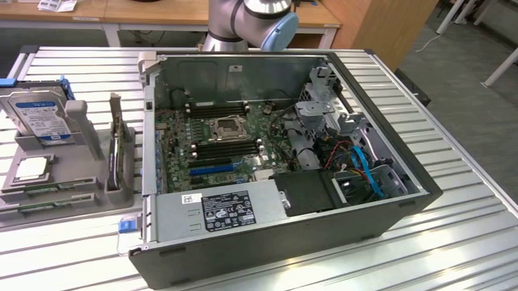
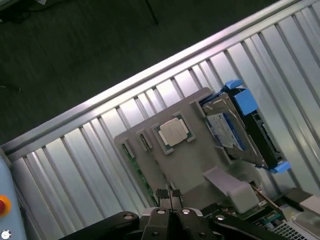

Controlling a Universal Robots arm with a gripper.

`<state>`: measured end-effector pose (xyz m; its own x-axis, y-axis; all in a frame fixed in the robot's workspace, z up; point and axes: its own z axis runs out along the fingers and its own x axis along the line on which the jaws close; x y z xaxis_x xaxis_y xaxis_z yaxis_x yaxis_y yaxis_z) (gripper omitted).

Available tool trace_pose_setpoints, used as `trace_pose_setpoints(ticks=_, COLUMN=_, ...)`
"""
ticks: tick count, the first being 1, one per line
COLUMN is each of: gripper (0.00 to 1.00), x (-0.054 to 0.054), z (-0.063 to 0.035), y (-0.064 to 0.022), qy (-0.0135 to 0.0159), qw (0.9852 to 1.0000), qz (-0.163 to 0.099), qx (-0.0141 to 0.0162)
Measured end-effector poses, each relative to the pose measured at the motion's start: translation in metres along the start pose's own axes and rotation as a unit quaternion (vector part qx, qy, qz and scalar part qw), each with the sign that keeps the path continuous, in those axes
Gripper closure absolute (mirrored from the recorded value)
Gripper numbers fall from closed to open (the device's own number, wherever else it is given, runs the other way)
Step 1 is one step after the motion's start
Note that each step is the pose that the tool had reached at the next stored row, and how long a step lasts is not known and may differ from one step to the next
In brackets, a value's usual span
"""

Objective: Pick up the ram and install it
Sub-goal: 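Pick up the ram and move it above insertion slot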

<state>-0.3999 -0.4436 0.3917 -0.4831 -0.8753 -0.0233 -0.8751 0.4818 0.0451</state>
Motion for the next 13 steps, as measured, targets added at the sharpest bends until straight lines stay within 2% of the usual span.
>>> trace_pose_setpoints(ticks=6, gripper=0.9, x=0.0, z=0.0, y=0.0, qy=0.0017, qw=0.9993, qz=-0.037, qx=-0.0009)
trace_pose_setpoints(ticks=13, gripper=0.9, x=0.0, z=0.0, y=-0.0001, qy=0.0037, qw=0.9966, qz=-0.082, qx=-0.0019)
